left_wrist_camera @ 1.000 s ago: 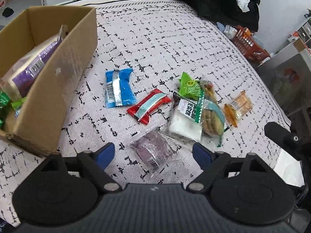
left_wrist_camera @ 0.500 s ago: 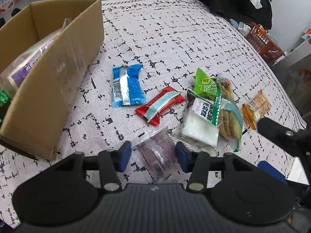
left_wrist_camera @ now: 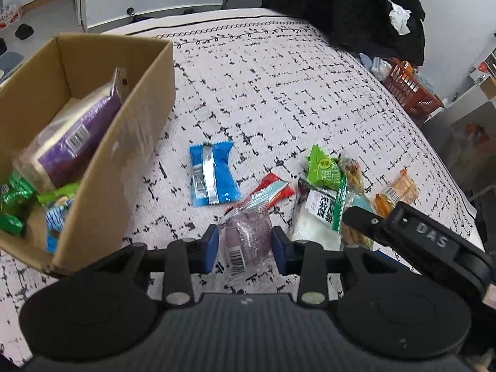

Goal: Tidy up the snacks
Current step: 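Close the left gripper on the purple-wrapped packet while the right grasps the teal-labelled biscuit pack, then carry the purple packet and biscuit pack over the cardboard box with both grippers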

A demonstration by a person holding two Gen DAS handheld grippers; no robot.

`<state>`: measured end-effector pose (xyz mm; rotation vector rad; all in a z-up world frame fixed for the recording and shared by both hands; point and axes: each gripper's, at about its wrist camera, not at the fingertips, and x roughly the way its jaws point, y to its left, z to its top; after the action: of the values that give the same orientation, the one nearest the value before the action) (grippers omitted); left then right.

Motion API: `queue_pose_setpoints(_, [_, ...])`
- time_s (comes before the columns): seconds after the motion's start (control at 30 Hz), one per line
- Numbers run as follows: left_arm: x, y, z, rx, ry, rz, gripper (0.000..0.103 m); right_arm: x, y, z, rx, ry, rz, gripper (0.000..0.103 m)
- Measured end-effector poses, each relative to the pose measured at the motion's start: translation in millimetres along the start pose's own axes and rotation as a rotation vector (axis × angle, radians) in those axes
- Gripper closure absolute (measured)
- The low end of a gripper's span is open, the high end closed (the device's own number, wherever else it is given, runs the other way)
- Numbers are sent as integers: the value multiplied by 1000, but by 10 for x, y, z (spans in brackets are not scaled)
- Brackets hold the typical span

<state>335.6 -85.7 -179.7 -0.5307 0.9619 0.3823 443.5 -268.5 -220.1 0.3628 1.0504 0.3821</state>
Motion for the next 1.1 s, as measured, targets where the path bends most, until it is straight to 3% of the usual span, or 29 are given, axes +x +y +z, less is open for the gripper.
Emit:
queue_pose_setpoints(0.13, [-69,26,62,15,-14,-15,68,86,84,3,-31,-1,-44,29])
queue_pose_setpoints(0.33, [-210,83,172,34,-42,-40,68,54,128,0,-75,2,-48,54])
queue_pose_setpoints(0.63, [-439,254,295,62,-77,-78,68,-271,296,-35,-80,-47,-42,54])
queue_pose_setpoints(1.1, [-835,741,646,1,-151,-128,68,-579,999,-175,-141,-87,-10,54])
